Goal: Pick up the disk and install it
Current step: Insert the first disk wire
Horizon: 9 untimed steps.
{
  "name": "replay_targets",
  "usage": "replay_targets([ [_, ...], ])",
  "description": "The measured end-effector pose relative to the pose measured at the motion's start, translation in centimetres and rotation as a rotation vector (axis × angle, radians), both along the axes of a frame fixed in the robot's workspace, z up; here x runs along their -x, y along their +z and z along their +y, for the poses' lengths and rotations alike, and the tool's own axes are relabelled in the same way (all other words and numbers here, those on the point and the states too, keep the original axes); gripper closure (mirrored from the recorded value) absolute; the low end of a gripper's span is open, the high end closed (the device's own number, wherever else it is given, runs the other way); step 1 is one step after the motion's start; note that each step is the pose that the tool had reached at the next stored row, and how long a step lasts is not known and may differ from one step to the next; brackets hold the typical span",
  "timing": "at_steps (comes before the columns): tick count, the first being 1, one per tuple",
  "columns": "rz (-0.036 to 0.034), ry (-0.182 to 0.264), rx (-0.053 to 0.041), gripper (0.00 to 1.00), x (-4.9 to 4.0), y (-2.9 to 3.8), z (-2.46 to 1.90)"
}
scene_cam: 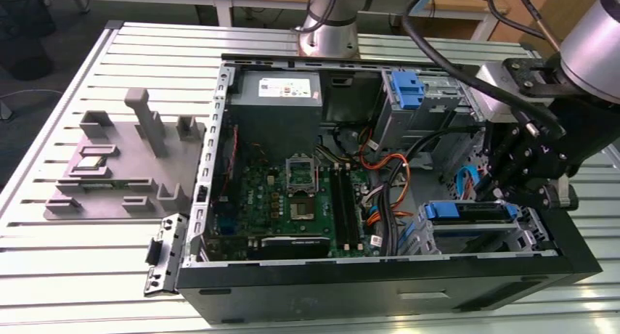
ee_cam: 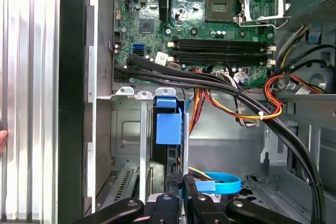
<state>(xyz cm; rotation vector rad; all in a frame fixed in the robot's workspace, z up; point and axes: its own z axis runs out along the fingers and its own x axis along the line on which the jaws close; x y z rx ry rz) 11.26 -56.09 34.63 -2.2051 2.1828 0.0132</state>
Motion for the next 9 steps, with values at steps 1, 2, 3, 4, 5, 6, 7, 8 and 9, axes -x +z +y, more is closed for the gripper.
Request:
replay_targets([
  [1, -0.0022, 0.001, -0.0004, 0.84, 0.1, -0.11, -0.01],
  [2, -0.0044, 0.002, -0.0004, 0.84, 0.19, -0.21, -0.02],
  [3, -0.0067, 0.004, -0.0004, 0.84, 0.28, -0.31, -0.03],
  [4, -0.0097, 0.005, -0.0004, 0.84, 0.37, -0.38, -0.03],
  [5, -0.0142, 0.006, -0.0011, 0.84, 0.43, -0.45, -0.02],
  [6, -0.0193, 0.008, -0.0021, 0.84, 0.47, -0.5, -0.03],
  [7, -0.0255, 0.01, -0.0028, 0.84, 0.5, -0.55, -0.03],
  [8, -0.0313, 0.013, -0.0032, 0.84, 0.52, -0.59, -0.03],
  [9, -0.0362, 0.015, -0.0033, 0.84, 0.56, -0.63, -0.03],
])
